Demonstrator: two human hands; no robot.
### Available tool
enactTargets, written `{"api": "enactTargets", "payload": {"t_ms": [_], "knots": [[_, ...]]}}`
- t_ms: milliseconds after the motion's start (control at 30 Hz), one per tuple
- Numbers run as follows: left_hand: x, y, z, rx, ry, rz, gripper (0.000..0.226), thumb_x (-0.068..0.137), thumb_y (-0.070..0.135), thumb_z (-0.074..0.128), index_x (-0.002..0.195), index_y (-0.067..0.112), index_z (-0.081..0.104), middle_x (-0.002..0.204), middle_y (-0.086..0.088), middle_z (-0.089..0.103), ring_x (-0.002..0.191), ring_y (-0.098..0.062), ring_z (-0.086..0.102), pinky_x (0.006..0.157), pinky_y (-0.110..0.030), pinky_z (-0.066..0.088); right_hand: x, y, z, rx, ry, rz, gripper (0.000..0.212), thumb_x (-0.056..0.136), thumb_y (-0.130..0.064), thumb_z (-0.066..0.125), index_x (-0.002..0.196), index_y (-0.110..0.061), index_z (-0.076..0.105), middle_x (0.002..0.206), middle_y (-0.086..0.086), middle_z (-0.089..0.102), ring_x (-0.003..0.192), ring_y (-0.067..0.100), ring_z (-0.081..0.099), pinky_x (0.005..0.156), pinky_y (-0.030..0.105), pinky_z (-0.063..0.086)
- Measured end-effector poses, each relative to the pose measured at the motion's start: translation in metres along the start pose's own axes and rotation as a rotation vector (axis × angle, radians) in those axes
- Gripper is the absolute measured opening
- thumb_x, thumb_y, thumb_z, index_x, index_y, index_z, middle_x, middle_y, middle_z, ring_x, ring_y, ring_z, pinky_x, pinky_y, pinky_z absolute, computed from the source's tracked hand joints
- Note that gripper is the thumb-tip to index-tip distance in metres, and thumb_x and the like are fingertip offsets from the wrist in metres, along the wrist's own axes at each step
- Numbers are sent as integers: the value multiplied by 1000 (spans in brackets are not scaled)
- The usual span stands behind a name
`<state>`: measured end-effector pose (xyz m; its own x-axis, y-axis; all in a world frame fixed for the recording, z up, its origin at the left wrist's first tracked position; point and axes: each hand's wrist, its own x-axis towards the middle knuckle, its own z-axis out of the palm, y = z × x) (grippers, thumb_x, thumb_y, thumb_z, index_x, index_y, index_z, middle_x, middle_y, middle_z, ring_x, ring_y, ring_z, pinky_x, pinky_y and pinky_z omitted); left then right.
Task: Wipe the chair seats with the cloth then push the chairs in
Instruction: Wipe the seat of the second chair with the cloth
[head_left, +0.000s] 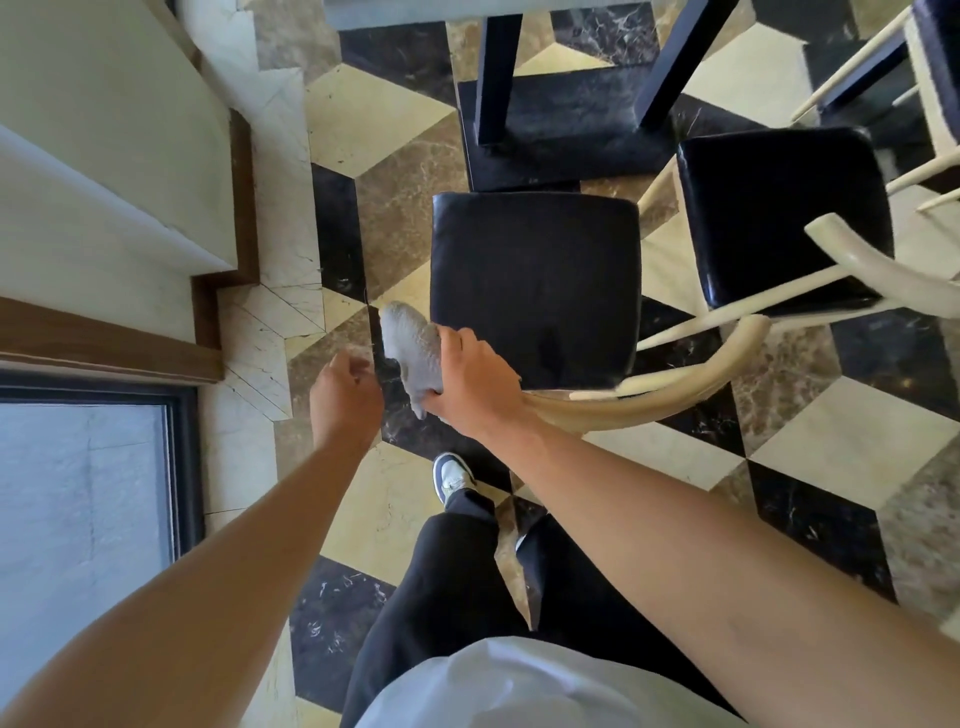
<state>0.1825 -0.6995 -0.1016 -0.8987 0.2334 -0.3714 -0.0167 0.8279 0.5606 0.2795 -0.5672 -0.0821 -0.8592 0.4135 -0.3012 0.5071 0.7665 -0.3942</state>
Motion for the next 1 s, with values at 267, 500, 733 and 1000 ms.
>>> {"api": "enactTargets", "payload": {"t_ms": [267,500,733,1000], "knots": [[-53,44,36,143,152,155,26,89,14,50,115,16,58,126,0,51,114,-20,48,96,-45,50,-64,95,-30,-26,26,-197,66,77,-64,66,121,-17,54,108,2,64,88,23,65,68,35,49],[-100,95,89,328,83,512,20,86,9,60,105,11,65,113,-3,58,109,-23,52,101,-43,42,-97,197,-69,-2,39,-225,52,69,-58,62,109,-25,62,96,-6,67,81,19,62,81,39,52],[-123,148,133,276,41,533,20,88,10,50,100,11,66,106,-2,57,102,-21,52,97,-37,41,-98,303,-101,92,55,-128,44,65,-30,70,108,-23,64,100,-6,64,100,16,55,118,41,25],[-85,177,150,248,-14,491,19,92,10,48,94,11,67,103,-3,60,95,-20,54,88,-39,49,-59,340,-125,174,-19,1,31,58,-40,57,85,-27,66,80,-9,62,85,17,52,93,38,40]]}}
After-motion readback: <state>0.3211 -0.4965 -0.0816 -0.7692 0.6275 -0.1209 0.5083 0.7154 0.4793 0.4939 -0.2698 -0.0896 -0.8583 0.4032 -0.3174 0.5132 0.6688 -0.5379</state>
